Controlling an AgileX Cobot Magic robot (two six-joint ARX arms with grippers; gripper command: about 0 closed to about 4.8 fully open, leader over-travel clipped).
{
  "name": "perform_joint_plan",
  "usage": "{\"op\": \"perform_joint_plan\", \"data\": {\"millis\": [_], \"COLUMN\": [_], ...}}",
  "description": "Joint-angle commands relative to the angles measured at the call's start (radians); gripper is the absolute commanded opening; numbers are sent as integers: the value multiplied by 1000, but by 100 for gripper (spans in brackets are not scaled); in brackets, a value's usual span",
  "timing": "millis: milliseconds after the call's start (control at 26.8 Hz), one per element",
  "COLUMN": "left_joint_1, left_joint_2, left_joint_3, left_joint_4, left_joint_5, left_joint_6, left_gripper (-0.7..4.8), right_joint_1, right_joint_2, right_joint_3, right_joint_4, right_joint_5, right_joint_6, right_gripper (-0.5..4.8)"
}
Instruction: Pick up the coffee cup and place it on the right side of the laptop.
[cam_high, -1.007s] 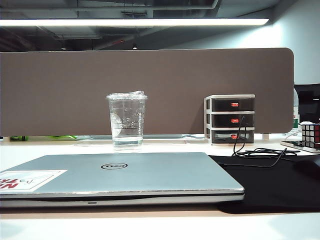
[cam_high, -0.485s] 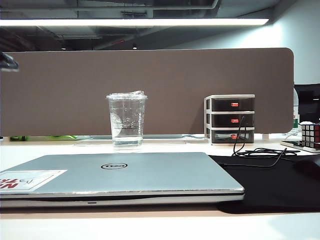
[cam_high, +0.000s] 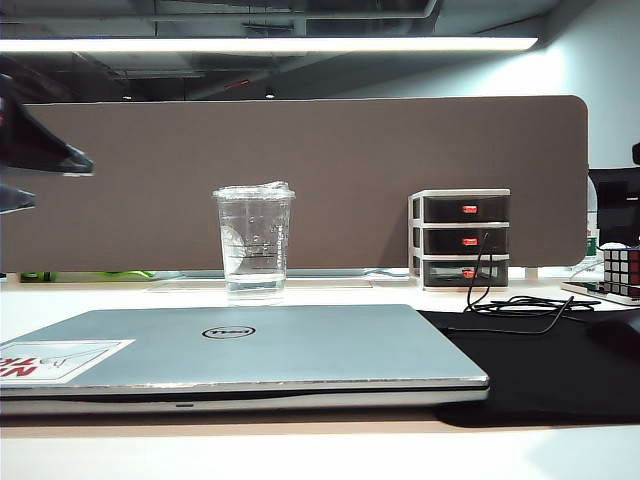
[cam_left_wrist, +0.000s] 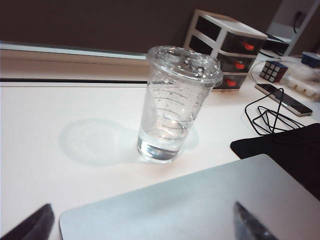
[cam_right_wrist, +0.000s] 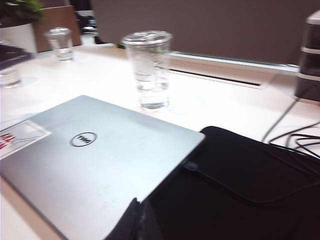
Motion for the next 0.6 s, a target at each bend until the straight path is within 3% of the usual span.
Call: {"op": "perform_joint_plan", "data": {"millis": [37,186,597], "left_joint_1": [-38,-113,-128], "left_joint_2": [99,304,559], "left_joint_3": [70,221,407], "left_joint_4": [27,27,27], "left_joint_5": [53,52,64], "left_joint_6": [68,124,122], "left_gripper": [449,449,479], "right_joint_1": [1,0,0], "right_joint_2": [-2,-2,-2], "right_joint_3": [-5,-5,-5], "right_joint_4": [12,17,18], "right_joint_5": [-32,-32,-31], "right_joint_6": [4,3,3], "right_gripper": [-1,-1,-1]}}
